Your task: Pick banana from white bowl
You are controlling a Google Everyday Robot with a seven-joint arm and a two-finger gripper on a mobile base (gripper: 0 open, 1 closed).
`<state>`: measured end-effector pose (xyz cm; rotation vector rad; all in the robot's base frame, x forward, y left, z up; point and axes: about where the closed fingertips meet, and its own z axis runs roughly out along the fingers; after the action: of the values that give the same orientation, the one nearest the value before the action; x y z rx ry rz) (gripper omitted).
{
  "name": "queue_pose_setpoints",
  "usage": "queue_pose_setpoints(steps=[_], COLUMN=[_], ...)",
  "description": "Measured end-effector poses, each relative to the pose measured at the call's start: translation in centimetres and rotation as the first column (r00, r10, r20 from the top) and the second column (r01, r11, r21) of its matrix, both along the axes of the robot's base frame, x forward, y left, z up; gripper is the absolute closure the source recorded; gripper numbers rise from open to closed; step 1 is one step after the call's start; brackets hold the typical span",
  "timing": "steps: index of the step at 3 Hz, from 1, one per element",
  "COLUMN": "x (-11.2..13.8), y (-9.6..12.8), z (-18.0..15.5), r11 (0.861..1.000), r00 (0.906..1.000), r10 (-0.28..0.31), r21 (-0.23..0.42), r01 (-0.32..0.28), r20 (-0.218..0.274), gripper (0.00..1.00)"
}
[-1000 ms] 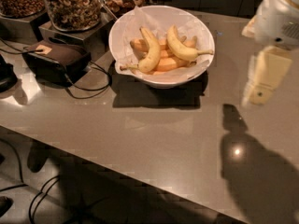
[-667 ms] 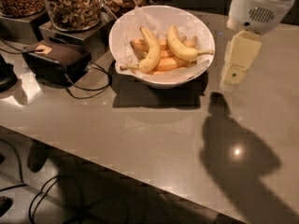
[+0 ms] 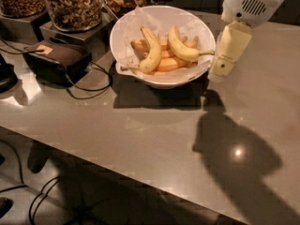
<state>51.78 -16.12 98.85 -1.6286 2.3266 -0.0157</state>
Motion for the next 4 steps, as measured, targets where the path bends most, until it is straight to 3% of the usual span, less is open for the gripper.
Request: queue_pose_setpoints(steps=[1,3,4], x=[0.9,3.3,4.5], y=[2.2,6.2,6.3], z=[1.8,2.3,0.8], r11=[0.999,0.998,0.988], r00=[0.9993,0.9978,0.9884], r10=[-0.035,-0.066,-0.152], r21=[0.036,0.022,-0.023], r01=[0.034,0.066,0.152], r20=[0.009,0.007,-0.001], gripper=[0.0,0.0,0.0])
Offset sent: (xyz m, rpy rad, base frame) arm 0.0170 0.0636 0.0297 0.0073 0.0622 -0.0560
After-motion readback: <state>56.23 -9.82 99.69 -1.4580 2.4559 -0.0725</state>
